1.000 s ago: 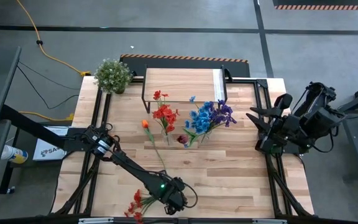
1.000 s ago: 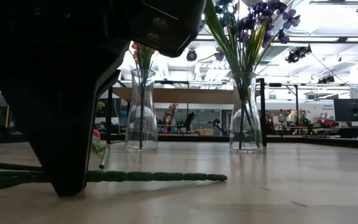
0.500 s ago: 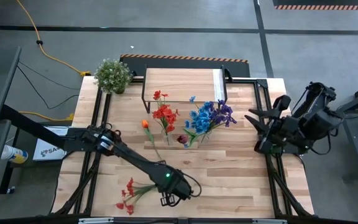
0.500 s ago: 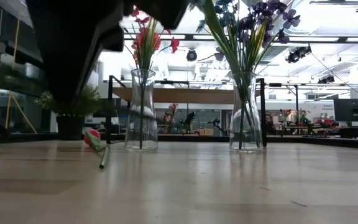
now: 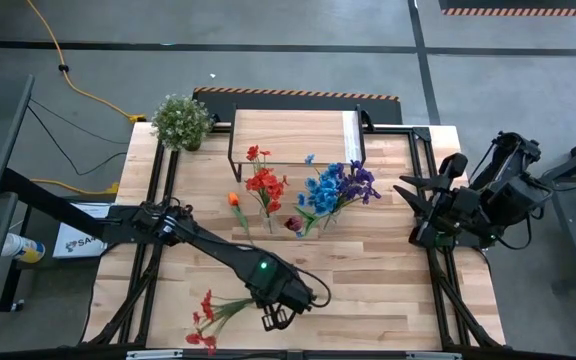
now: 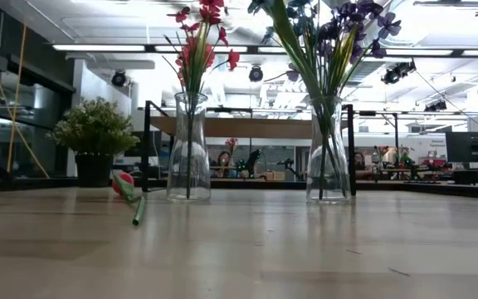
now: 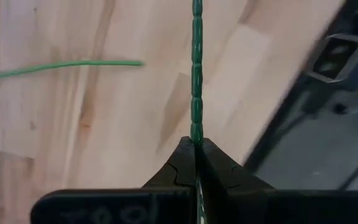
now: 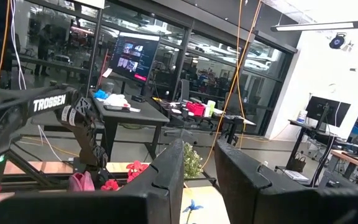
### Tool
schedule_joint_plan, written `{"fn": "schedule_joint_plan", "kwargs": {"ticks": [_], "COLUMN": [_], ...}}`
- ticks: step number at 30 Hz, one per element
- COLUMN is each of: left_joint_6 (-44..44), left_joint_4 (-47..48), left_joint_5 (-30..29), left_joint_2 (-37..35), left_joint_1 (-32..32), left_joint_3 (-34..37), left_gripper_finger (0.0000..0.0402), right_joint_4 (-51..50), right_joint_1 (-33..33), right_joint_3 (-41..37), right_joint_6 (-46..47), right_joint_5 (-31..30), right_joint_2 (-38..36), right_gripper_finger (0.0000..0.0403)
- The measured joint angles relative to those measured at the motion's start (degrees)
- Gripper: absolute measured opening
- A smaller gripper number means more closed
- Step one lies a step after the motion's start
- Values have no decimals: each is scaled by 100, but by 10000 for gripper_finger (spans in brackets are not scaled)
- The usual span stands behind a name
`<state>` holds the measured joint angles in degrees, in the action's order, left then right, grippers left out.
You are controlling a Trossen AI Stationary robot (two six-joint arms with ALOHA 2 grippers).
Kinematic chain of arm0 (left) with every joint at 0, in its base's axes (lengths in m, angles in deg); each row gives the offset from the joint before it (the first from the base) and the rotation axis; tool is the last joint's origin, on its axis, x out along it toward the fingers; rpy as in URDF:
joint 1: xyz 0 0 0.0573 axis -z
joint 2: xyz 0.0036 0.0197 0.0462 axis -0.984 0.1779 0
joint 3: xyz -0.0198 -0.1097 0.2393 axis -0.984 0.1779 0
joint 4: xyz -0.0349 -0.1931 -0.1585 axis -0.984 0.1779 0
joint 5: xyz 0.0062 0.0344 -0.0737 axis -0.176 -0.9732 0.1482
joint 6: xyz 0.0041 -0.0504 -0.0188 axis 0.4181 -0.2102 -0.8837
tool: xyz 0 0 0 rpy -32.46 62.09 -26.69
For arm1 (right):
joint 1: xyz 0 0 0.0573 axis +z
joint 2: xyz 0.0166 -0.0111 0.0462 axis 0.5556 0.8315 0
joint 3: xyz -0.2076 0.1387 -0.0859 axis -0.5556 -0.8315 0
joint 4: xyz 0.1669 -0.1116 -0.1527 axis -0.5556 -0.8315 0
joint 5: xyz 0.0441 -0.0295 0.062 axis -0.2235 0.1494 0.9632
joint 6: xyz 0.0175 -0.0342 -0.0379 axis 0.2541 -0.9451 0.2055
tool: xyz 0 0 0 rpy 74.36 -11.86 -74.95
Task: Pick and place flowers into a vace then onto a shelf
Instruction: Put the red flowers into the left transparent vase
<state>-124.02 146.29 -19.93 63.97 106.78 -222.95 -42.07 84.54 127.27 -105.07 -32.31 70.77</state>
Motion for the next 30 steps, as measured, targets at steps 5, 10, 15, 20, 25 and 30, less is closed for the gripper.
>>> {"fn": "schedule_joint_plan", "kwargs": {"ticks": [5,10,15,20,25,30], "left_joint_6": [-459,-734,-1107,-1708,-2356,-3047], "left_joint_4": [-37,-310,-1159,-2267,-3339,-3803], "left_joint_5": [316,1058,1515,1716,1746,1753], "left_joint_2": [-8,-53,-53,-53,-53,-55], "left_joint_1": [-2,-2,-1,0,-2,5], "left_joint_3": [-185,-187,-187,-187,-187,-187], "left_gripper_finger": [35,35,35,35,35,35], "right_joint_4": [2,4,4,4,4,4], "right_joint_1": [0,-1,-1,0,0,1], "right_joint_3": [0,0,0,0,0,0], "right_joint_6": [0,0,0,0,-8,-51], "right_joint_5": [0,1,0,2,2,0], "right_joint_2": [0,0,0,0,0,0], "right_gripper_finger": [83,83,83,83,83,83]}}
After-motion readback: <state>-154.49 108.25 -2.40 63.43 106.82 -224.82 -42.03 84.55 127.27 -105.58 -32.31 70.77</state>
